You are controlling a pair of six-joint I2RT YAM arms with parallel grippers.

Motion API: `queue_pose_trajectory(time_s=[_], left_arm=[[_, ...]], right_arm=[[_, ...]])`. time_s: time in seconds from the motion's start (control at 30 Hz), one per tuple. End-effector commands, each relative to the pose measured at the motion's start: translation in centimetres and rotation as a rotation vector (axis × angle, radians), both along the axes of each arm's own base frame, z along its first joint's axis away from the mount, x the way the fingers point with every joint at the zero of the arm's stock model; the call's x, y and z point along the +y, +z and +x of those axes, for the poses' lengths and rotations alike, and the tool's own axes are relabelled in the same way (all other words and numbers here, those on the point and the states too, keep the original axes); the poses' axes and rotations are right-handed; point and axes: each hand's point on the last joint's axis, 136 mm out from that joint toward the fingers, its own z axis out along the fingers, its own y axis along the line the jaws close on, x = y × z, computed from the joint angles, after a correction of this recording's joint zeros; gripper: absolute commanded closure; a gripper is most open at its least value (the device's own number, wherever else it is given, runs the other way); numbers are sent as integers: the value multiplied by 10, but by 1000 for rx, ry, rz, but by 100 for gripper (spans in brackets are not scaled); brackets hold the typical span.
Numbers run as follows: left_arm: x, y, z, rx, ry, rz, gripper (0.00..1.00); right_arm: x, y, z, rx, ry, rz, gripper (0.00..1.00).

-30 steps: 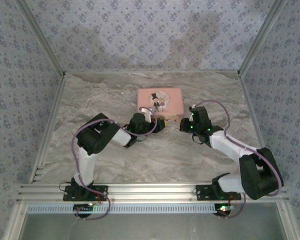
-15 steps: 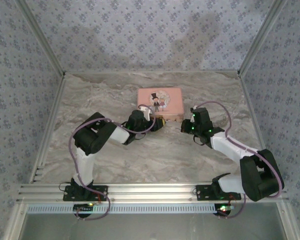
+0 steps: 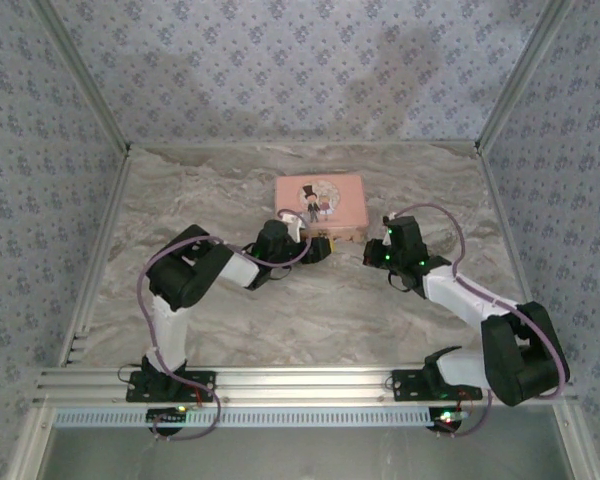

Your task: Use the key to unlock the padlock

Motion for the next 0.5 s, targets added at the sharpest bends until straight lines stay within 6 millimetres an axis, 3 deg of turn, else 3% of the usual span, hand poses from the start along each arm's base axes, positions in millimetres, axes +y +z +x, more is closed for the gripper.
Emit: queue_pose_trajectory(time_s=[0.0,0.23,0.47], left_arm=[[-5,-18,-5,29,-11,6,40],[-11,-15,-4,-38,12,-23,35],[-7,-16,-5,-34,23,1,35]], right_arm=[[-4,3,-2,-12,-6,0,100],[-9,1,3,-6,-18,-17,100],[-41,11,19,-1,-106,-74,100]])
